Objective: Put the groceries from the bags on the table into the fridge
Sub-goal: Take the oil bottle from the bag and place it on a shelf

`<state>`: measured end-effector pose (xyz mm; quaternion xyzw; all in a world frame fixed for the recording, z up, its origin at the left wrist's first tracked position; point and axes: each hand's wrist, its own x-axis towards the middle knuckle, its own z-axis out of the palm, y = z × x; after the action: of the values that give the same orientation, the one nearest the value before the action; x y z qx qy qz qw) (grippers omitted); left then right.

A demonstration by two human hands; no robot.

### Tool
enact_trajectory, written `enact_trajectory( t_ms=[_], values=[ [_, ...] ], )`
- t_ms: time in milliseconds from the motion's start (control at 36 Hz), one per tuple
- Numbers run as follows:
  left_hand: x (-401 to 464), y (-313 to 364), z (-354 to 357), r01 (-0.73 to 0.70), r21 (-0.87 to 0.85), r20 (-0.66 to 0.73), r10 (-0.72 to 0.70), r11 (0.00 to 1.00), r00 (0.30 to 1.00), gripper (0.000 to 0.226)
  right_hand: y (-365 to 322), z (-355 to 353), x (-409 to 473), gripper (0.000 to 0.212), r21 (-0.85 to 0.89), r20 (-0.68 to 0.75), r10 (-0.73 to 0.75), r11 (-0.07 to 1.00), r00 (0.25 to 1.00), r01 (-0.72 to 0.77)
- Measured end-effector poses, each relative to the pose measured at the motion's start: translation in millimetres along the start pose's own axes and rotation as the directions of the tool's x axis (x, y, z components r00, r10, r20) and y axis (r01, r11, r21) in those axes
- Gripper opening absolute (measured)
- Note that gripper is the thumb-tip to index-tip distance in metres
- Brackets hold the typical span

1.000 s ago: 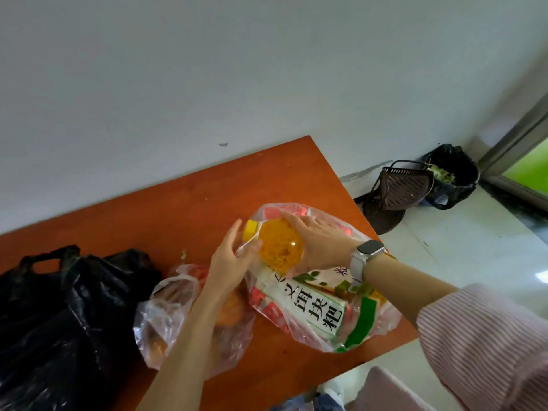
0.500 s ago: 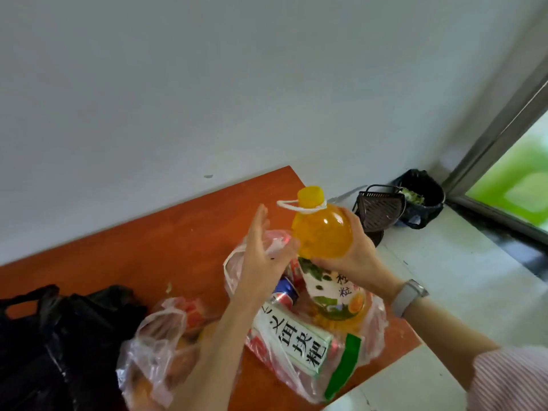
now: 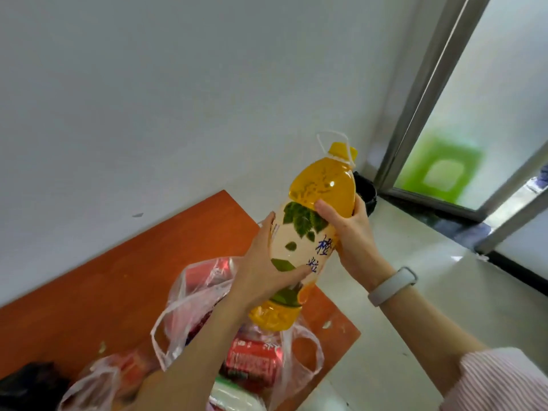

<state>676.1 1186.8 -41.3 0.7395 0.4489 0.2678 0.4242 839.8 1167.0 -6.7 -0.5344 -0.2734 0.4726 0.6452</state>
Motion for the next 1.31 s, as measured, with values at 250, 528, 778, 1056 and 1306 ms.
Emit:
enact_trajectory(
  t_ms=[250,528,778,1056,1306],
  values=[
    [-8,20,39,-0.088,-0.042,0.257,0.096,0.995,0.962,0.092,-7,-53,-52,0.073,0.018,-0.187,0.033,0.999,0.982,-0.03],
    [-56,82,130,-0.258,-0.132,0.608,0.283,0.957,0.741,0.084,-13,-162,-174,0.096,0.111,-0.51,0.023,0.993,0.86,0.04],
    [-165,167,260,-0.41,-0.248,0.789,0.429,0.878,0.44,0.081,-22,-278,-345,0.105,0.103,-0.76,-0.053,0.974,0.647,0.201],
    [-324,271,423,-0.407,-0.41,0.863,0.492,0.816,0.118,0.081,-45,-418,-547,0.087,-0.031,-0.905,-0.187,0.925,0.382,0.379],
    [-391,375,521,-0.431,-0.525,0.824,0.565,0.734,-0.04,0.08,-104,-509,-642,0.07,-0.156,-0.938,-0.275,0.878,0.21,0.454]
  ],
)
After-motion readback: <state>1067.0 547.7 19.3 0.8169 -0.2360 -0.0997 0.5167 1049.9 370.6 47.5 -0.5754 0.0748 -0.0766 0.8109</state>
